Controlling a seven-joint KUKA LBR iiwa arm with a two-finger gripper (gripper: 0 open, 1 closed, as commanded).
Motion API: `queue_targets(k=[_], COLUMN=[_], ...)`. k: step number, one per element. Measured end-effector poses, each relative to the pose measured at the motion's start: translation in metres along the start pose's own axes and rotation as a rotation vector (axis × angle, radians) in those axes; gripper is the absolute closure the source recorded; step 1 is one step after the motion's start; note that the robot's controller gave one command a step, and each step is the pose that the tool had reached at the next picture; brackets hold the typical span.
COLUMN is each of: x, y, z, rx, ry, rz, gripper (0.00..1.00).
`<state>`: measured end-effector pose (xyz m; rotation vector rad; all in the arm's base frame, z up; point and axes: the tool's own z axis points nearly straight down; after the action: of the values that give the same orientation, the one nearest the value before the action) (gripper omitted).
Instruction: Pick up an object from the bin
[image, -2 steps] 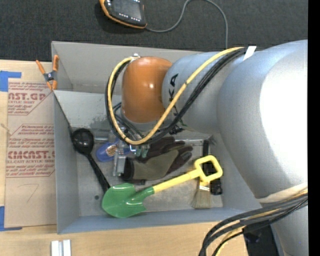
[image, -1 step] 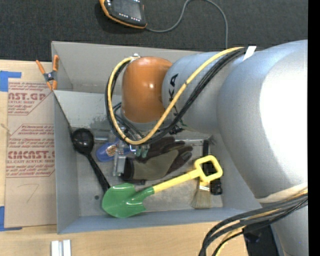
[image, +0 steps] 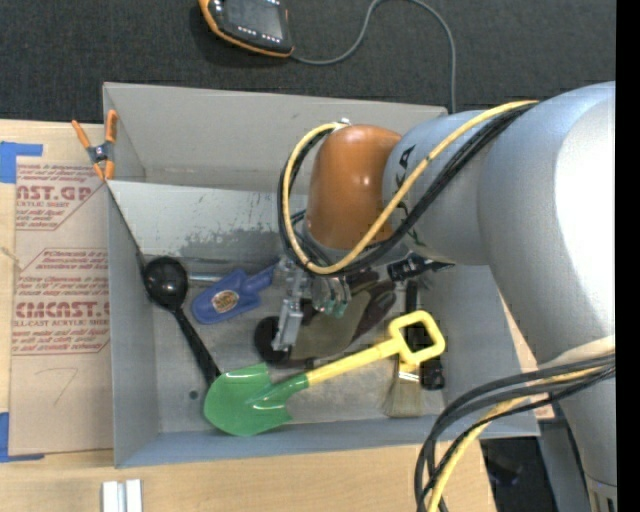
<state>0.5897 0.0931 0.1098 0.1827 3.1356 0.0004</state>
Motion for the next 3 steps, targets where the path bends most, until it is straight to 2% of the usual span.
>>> queue_targets(k=[1,2,3], x=[0.028,0.02,0.026], y=[-0.03,-0.025,-0.017], z=[-0.056,-0.042,-0.052], rx=[-0.003,-0.004,-0.004], ry=[-0.005,-0.01,-0.007], rz=[-0.329,-0.288,-0.132], gripper=[0.0,0.0,0.0])
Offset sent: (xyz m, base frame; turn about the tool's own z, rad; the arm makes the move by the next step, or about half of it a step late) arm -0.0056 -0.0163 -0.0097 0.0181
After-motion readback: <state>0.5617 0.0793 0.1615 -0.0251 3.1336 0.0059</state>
